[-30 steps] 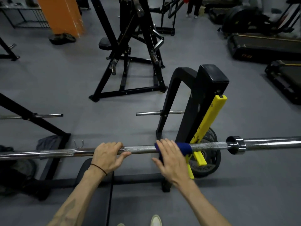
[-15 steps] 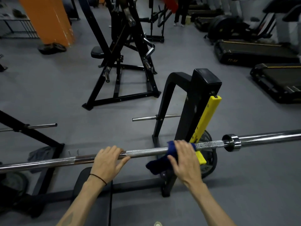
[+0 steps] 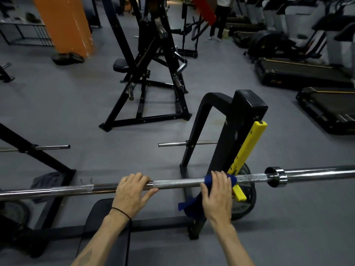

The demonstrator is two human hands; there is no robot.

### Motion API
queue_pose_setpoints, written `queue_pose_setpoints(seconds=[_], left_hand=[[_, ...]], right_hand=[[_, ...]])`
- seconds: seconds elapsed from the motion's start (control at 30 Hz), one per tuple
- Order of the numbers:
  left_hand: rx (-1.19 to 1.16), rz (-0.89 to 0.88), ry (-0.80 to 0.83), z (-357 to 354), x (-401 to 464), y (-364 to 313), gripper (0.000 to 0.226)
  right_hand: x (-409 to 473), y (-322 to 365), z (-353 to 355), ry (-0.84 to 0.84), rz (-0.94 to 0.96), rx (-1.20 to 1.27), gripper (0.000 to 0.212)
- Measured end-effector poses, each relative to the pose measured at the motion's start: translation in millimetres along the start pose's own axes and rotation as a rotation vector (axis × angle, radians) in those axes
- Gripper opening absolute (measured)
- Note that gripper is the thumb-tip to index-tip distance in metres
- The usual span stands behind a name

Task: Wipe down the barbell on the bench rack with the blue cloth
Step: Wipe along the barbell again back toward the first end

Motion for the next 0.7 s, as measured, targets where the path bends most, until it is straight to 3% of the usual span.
queue_pose_setpoints(seconds=[0.07, 0.17, 0.23, 0.27, 0.37, 0.47, 0.57, 0.63, 0.7], left_hand=[[0.001, 0.011, 0.0, 0, 0, 0, 0.047], [-0.004, 0.013, 0.018, -3, -1, 2, 0.048], [0.002, 0.016, 0.04, -3, 0, 2, 0.05], [0.01, 0.014, 0.054, -3, 1, 2, 0.052], [0.03, 0.011, 0.066, -3, 3, -1, 0.055], [0.014, 0.045, 0.059, 1, 11, -3, 0.06], [0.001, 0.057, 0.074, 4, 14, -5, 0.063], [-0.007, 0.06, 0.096, 2, 14, -2, 0.064], [0.002, 0.073, 0.127, -1, 17, 2, 0.065]], right_hand=[[-3, 32, -19, 0.006, -0.083, 0.089, 0.081], [-14, 68, -31, 0.153, 0.206, 0.049, 0.078], [-13, 51, -19, 0.188, 0.406, -0.083, 0.07], [-9, 33, -12, 0.163, 0.416, -0.128, 0.067], [4, -11, 7, 0.058, 0.136, -0.049, 0.069], [0, 24, -18, -0.015, -0.075, 0.066, 0.081], [-15, 69, -36, 0.111, 0.164, 0.061, 0.079], [-14, 58, -24, 0.147, 0.357, -0.058, 0.071], [-6, 22, -9, 0.107, 0.351, -0.121, 0.067]])
Point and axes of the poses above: each hand's wrist, its own x-axis towards the middle knuckle, its own z-axis out of the back of the hand, y = z × x, the point moved 8 cm from there along x, towards the middle knuckle, and after that the axes turned 12 degrees about y, right-handed, at the moved point
